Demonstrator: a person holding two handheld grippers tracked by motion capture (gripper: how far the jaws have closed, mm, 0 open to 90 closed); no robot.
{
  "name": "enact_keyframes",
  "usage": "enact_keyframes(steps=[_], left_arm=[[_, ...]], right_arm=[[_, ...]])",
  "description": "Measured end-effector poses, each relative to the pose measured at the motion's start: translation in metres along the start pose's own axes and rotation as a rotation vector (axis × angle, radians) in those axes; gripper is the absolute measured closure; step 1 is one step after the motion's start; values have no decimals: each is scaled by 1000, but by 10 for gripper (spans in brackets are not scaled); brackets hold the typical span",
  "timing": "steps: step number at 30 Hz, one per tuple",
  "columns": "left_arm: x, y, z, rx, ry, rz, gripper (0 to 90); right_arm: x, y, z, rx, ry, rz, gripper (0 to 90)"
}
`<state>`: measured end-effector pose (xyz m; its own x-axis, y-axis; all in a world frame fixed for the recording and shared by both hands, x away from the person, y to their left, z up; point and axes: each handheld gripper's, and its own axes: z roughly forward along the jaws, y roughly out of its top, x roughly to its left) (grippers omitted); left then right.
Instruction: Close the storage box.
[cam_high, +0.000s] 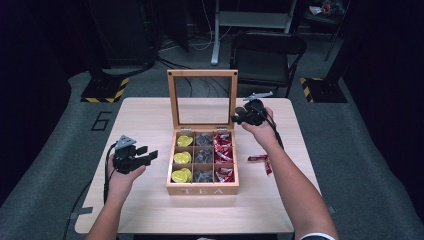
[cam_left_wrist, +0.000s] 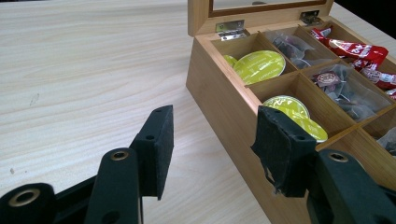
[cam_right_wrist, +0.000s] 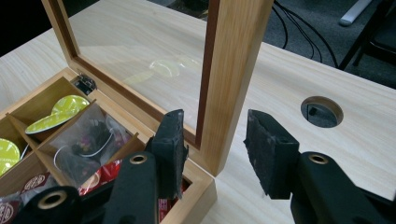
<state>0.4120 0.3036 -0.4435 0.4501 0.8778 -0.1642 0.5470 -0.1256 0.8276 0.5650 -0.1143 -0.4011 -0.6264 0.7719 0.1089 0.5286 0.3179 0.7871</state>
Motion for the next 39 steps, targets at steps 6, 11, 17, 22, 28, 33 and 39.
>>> enact_keyframes(steps=[6,11,17,22,28,33,39], left_arm=[[0,0,0,5,-4,0,474],[0,0,0,2,-3,-2,475],[1,-1,0,4,-4,-5,474],[0,-1,1,5,-5,-2,474],[-1,-1,2,5,-7,-11,474],[-1,-1,3,8,-9,-12,474],[-4,5,9,21,-30,-6,474]], right_arm=[[0,4,7,6,3,-4,555],[-2,6,12,11,-1,-4,555],[-3,9,18,5,0,-5,555],[-2,14,20,-4,1,-19,560],[-5,16,18,-12,11,15,640],[-6,16,16,-13,19,33,654],[-4,16,13,-6,19,24,657]])
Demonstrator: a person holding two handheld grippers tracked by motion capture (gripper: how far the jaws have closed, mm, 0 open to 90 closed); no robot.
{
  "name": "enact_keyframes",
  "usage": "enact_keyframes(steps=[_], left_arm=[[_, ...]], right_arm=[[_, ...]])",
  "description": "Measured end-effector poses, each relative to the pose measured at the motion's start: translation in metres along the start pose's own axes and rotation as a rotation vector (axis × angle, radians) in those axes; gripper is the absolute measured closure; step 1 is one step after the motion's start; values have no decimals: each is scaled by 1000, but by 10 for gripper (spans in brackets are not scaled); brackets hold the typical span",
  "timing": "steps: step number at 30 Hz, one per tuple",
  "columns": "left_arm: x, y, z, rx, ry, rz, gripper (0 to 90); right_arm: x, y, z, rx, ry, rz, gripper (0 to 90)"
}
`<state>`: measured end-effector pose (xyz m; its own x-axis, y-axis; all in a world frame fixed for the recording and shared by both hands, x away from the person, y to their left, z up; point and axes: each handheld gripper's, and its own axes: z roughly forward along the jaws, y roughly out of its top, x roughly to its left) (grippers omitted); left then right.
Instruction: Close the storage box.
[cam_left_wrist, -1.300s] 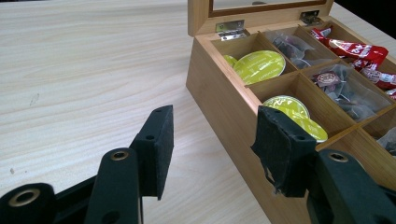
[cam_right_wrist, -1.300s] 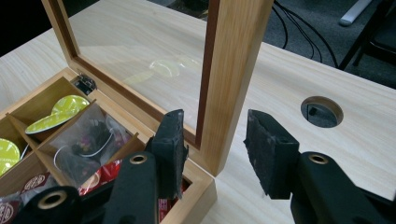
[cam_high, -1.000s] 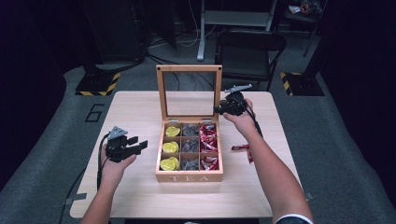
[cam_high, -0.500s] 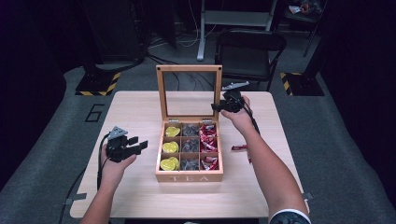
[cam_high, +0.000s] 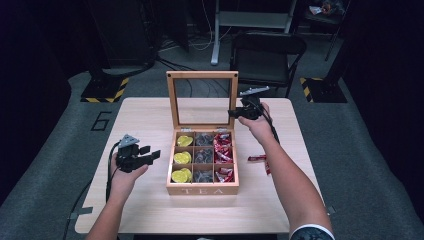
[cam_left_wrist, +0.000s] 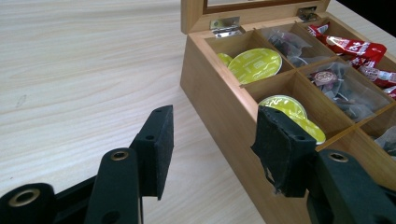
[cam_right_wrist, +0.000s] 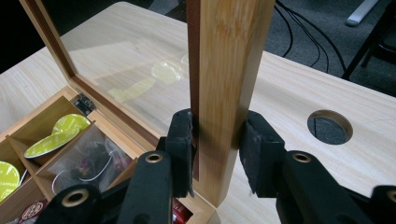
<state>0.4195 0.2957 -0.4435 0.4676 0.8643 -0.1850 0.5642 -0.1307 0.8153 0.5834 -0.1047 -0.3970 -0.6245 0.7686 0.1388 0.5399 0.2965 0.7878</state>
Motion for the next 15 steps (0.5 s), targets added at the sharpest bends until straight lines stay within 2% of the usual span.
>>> enact_keyframes(steps=[3,7,10,14,15], left_arm=[[0,8,3,6,-14,2,475],[2,21,6,8,-7,18,478],[6,33,10,5,-13,13,480],[7,50,14,15,-25,25,489],[6,53,15,4,-23,25,489]], right_arm=[[2,-1,-2,2,-2,-15,658],[5,-3,-5,-5,-8,-37,659],[8,-4,-7,-10,-12,-54,658],[11,-6,-8,-19,-17,-53,656],[12,-7,-8,-24,-23,-61,656]])
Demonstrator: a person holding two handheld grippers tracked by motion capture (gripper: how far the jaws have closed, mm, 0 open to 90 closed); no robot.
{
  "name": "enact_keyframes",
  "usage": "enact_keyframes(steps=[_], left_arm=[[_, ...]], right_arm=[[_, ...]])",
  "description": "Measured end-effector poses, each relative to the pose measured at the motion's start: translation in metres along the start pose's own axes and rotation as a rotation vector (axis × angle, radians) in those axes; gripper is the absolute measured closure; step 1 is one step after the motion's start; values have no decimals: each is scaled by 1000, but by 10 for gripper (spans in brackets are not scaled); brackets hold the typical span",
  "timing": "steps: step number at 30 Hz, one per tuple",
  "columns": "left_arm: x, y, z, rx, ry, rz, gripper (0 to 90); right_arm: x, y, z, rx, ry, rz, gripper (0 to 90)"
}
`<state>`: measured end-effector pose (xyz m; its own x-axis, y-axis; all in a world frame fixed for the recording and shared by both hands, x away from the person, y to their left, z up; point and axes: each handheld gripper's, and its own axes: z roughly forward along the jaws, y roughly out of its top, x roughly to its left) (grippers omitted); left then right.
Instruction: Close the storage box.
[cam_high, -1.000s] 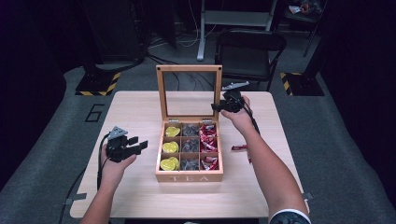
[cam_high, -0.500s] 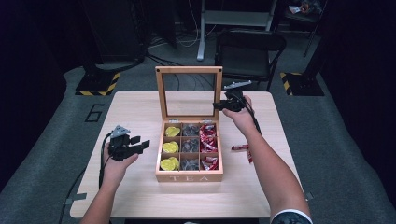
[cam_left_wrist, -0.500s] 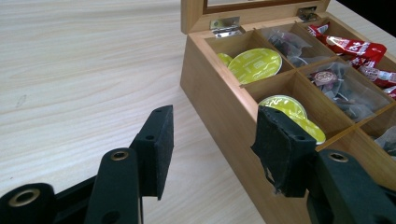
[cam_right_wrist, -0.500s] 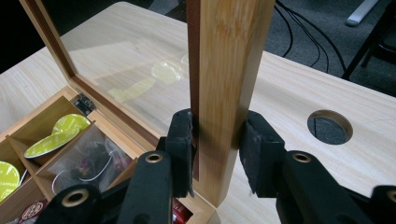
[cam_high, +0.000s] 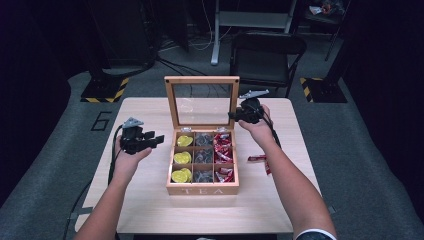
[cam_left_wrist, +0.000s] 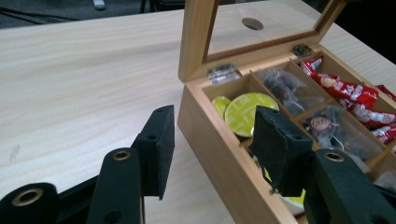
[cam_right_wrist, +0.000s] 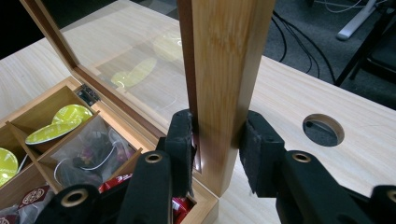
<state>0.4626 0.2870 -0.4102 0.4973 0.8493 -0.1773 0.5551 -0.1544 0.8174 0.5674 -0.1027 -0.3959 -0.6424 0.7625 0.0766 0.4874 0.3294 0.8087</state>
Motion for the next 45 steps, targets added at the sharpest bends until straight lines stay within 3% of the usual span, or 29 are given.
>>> enact_keyframes(steps=[9,21,33,42,45], left_arm=[[-2,39,14,-20,-4,30,519],[-7,69,27,-32,4,63,531],[-10,83,30,-48,20,88,547],[-14,87,30,-63,25,104,627],[-15,87,29,-50,32,134,634]], right_arm=[[4,-3,-3,-6,-3,-24,649],[5,-5,-5,-16,-3,-28,646],[5,-6,-7,-17,11,-28,639],[6,-8,-8,-19,15,-28,636],[5,-8,-8,-20,17,-31,630]])
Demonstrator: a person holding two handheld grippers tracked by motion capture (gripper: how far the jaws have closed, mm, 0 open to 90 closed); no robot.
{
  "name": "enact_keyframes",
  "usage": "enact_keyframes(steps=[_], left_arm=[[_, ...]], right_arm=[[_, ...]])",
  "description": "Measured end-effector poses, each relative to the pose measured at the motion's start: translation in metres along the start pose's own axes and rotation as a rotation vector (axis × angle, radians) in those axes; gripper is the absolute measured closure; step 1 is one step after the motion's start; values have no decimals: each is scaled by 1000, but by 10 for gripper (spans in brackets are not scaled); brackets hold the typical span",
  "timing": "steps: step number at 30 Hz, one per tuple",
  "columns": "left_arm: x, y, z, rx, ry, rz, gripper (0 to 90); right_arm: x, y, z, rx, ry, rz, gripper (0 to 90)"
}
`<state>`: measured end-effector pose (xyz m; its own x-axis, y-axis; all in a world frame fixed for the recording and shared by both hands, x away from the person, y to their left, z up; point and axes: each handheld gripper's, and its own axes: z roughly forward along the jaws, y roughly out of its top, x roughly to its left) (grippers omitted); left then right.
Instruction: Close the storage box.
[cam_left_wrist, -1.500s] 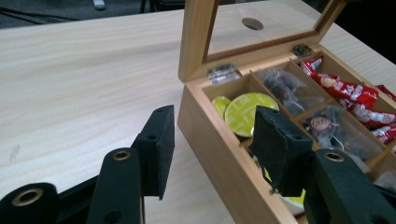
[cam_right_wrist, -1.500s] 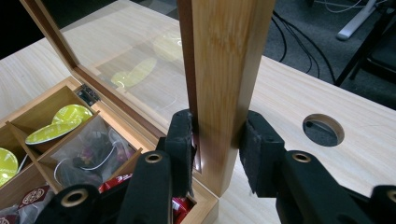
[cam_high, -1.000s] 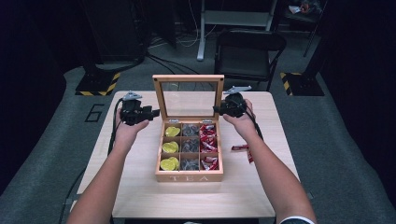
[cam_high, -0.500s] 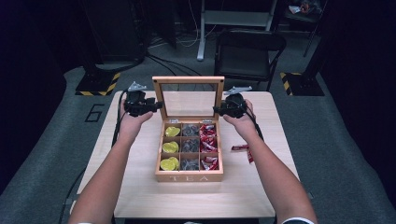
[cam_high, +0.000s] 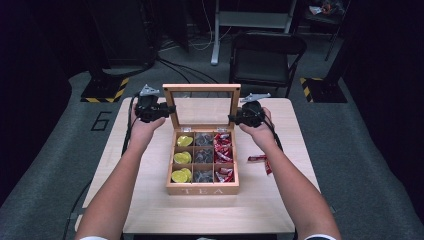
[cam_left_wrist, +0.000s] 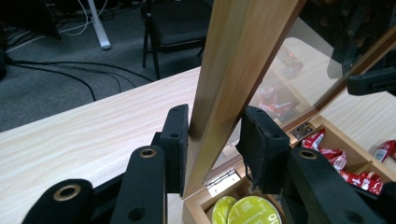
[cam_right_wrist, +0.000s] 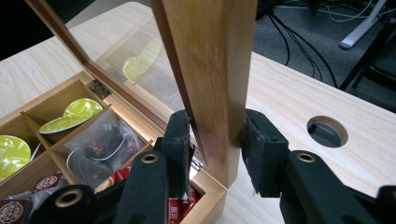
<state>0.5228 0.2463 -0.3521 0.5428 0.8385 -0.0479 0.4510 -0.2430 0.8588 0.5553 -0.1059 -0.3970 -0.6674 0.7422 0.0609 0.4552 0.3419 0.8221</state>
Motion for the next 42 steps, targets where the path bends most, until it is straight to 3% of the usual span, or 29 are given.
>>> enact_keyframes(steps=[3,13,18,24,29,32,42], left_arm=[[-1,0,-1,6,1,8,635],[-6,-3,-7,19,3,34,636],[-8,-9,-10,-3,-1,13,631],[-13,-14,-15,9,-9,18,626],[-14,-19,-18,3,-19,18,621],[-15,-20,-19,3,-17,22,620],[-20,-29,-25,4,-27,31,614]], right_arm=[[-1,0,-1,-4,23,40,584],[3,4,-23,-39,26,29,548],[5,7,-34,-46,36,22,544],[10,10,-49,-70,41,0,540],[23,14,-62,-97,62,-52,530],[31,17,-69,-107,49,-81,516],[41,18,-87,-118,64,-104,512]])
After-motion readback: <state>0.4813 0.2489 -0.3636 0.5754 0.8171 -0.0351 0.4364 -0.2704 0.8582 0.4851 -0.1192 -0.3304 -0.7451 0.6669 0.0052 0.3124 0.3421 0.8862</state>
